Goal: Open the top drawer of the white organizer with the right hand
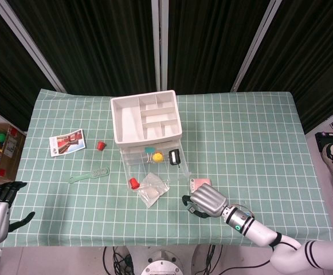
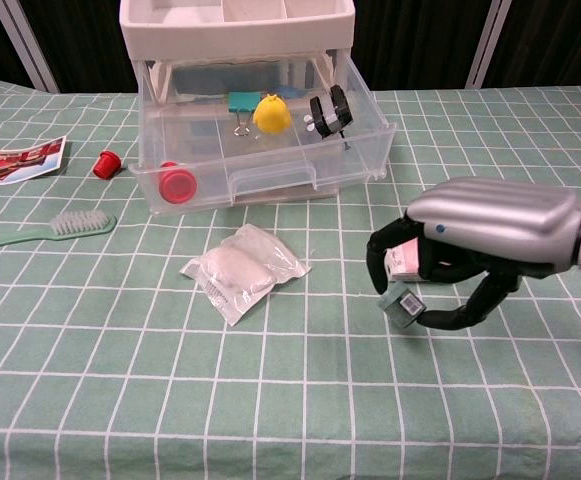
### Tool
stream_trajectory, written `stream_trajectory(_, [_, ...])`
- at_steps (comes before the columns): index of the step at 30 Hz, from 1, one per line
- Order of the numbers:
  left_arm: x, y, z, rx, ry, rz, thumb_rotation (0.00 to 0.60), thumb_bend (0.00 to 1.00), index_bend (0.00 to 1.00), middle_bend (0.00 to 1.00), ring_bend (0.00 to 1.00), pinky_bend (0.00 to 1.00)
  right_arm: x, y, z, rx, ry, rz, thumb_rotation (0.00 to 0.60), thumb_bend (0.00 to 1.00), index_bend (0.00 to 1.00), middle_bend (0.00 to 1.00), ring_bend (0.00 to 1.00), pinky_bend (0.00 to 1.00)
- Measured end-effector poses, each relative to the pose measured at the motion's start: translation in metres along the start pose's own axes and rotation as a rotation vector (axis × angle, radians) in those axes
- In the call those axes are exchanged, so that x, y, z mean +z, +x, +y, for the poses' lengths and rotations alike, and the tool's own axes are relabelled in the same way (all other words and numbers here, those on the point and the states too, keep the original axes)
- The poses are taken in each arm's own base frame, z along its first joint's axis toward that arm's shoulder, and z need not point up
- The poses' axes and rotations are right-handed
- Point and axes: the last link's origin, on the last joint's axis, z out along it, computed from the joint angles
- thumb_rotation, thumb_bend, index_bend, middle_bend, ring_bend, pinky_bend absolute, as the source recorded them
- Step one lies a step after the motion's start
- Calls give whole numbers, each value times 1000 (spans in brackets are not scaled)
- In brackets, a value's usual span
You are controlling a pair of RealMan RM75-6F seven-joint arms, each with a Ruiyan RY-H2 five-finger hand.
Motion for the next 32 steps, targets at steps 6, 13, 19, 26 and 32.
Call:
stream_trajectory(6, [0, 0, -2, -1, 2, -1, 600, 21, 252, 234, 192, 205, 6, -9, 0, -26, -16, -9, 600, 239, 0, 960, 947, 977])
stream_trajectory(13, [2, -3, -3, -1, 4, 2, 600, 21, 252, 233, 193, 205, -30, 13, 17, -30, -106, 124, 600, 234, 108, 766, 731, 876])
stream_trajectory(19, [5, -4, -3, 11, 2, 8, 600, 21, 252, 233, 192, 205, -105, 37, 48, -27, -329, 338, 600, 227, 34, 201, 86, 102])
stream_trajectory(26, [7, -7, 2, 25, -5, -3, 600, 21, 252, 233, 193, 204, -201, 43, 70, -10, -637, 410, 600, 226, 0, 0, 0, 0])
stream_trajectory(32, [7, -8, 4, 21, -10, -14, 600, 21, 252, 234, 192, 204, -233, 33, 69, 52, -699, 437, 600, 226, 0, 0, 0, 0])
